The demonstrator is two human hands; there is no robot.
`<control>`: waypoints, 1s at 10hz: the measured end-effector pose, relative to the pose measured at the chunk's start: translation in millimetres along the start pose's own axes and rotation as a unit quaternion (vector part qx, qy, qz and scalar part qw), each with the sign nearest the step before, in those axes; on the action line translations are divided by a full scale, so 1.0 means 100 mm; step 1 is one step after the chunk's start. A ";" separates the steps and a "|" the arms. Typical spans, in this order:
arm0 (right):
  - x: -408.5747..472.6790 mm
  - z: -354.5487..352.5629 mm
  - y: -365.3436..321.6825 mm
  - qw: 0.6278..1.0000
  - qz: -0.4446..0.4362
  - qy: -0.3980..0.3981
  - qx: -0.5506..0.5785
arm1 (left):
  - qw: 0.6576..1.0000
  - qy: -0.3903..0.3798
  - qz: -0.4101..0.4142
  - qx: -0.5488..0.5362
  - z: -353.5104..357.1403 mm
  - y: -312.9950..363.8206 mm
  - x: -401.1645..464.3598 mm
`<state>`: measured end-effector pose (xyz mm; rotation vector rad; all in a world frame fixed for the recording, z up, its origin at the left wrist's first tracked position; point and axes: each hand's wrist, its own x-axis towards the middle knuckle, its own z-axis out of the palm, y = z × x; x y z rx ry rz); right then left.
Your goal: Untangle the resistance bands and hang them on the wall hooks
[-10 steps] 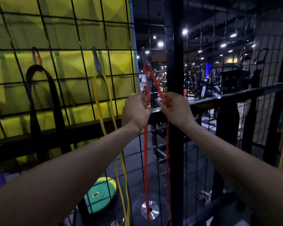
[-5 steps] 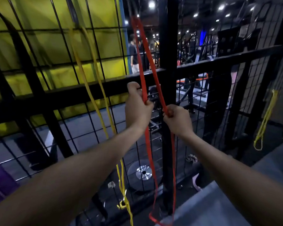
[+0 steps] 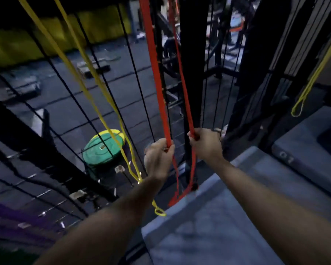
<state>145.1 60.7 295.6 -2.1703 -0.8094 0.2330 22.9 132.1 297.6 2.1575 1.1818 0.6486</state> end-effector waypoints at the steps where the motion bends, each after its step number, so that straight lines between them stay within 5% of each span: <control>1: -0.09 0.30 0.31 0.998 0.040 -0.042 -0.035 | 0.998 -0.044 -0.034 0.007 0.27 -0.33 -0.10; 4: -0.21 0.91 0.82 0.995 0.086 -0.037 -0.040 | 0.993 -0.087 -0.072 0.025 0.70 -0.82 -0.23; 6: -0.20 0.94 0.66 0.998 0.062 -0.024 -0.017 | 0.973 -0.150 -0.059 -0.163 0.69 -0.70 -0.16; 10: 0.01 0.53 0.16 0.997 0.068 -0.035 0.025 | 0.985 -0.119 0.006 -0.121 0.16 -0.43 0.01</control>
